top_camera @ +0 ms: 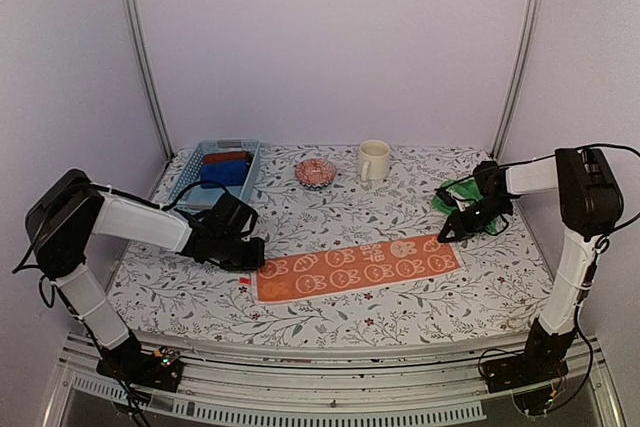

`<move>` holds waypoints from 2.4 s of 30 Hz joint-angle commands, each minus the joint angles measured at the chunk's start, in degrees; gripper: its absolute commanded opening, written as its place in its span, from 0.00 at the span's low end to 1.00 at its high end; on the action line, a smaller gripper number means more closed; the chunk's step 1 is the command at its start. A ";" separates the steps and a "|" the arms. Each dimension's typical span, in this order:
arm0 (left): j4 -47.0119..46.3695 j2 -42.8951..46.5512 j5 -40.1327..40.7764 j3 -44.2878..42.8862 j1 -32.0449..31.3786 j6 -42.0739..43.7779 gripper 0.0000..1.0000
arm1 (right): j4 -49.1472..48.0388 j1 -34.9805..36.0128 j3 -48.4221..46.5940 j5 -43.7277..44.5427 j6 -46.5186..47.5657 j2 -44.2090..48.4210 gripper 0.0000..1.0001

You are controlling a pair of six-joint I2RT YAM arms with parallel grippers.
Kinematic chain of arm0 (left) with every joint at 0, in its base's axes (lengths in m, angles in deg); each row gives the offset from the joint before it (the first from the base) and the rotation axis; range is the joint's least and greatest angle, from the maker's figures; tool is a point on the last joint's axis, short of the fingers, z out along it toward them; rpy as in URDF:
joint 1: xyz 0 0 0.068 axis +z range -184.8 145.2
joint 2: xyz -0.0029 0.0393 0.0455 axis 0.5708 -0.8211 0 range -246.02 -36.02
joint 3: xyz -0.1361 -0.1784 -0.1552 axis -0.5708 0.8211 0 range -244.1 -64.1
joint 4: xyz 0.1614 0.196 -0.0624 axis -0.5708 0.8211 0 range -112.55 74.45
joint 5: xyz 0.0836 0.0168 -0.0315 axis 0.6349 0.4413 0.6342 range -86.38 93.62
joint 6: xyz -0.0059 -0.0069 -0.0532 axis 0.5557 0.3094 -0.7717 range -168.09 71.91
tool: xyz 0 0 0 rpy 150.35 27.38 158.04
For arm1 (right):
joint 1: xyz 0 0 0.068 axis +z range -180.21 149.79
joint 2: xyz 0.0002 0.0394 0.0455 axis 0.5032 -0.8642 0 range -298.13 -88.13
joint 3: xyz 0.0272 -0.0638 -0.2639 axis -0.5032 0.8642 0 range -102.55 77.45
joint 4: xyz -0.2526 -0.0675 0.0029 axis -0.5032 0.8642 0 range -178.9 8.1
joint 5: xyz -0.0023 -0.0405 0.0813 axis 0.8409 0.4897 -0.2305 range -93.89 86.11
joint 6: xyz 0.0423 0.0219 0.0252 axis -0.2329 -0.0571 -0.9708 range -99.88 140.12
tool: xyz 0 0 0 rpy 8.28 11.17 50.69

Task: Roll the towels
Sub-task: Adjust the towel at the center of the board, then pick up the towel from the center of the board.

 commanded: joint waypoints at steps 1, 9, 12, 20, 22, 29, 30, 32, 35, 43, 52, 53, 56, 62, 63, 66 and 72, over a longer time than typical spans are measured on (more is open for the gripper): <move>1.99 -2.12 2.12 -1.70 1.09 1.99 0.00 | -0.53 -0.33 0.98 8.45 -0.16 -2.33 0.17; 3.83 7.04 -1.64 -2.75 -1.84 3.46 0.00 | 6.37 -0.37 0.81 -5.11 5.44 10.41 0.28; 6.04 9.14 -3.04 -2.26 -3.59 2.32 0.00 | 8.20 -0.31 2.96 -3.78 7.45 13.81 0.29; 6.52 9.61 -6.97 2.92 -7.43 -0.48 0.00 | 7.14 -0.32 12.17 4.17 12.17 15.77 0.24; 6.46 9.21 -7.24 4.37 -8.18 -1.27 0.00 | 6.89 -0.31 13.35 4.45 12.41 14.89 0.23; 6.01 8.29 -6.81 8.06 -9.19 -1.92 0.00 | 4.86 -0.33 15.57 12.21 10.90 11.35 0.22; 6.01 8.21 -6.80 8.32 -9.24 -2.01 0.00 | 4.52 -0.40 15.94 13.48 11.01 11.36 0.21; 5.64 8.18 -6.92 8.92 -9.57 -2.21 0.00 | 3.99 -0.54 16.54 15.85 11.20 11.57 0.21; 4.83 7.93 -7.40 9.90 -9.96 -2.64 0.00 | 4.39 -0.62 16.72 17.99 11.73 11.44 0.21; 1.05 7.71 -11.33 9.60 -13.57 -0.29 0.00 | 4.82 -4.05 16.17 24.66 13.98 10.79 0.21; 1.35 8.81 -13.60 7.86 -14.26 4.87 0.00 | 16.13 -4.81 6.08 12.33 15.62 14.79 0.26; 1.24 10.02 -13.65 7.67 -14.24 5.93 0.00 | 16.68 -4.81 4.65 11.68 15.15 15.04 0.27; 0.02 13.48 -12.61 7.07 -14.21 9.82 0.00 | 16.77 -4.80 1.52 12.12 12.84 14.04 0.28; -3.77 16.53 -9.92 7.06 -14.23 11.19 0.00 | 15.70 -4.80 -2.16 13.34 8.04 9.22 0.28; -4.47 16.65 -9.69 7.21 -14.22 10.84 0.00 | 15.86 -4.82 -2.50 13.01 7.35 8.42 0.28; -6.17 16.95 -9.14 7.69 -14.25 9.94 0.00 | 15.99 -4.69 -4.89 12.93 6.39 6.90 0.28; -6.19 17.63 -6.97 8.80 -14.23 9.30 0.00 | 16.26 -4.00 -6.05 14.50 6.75 5.33 0.26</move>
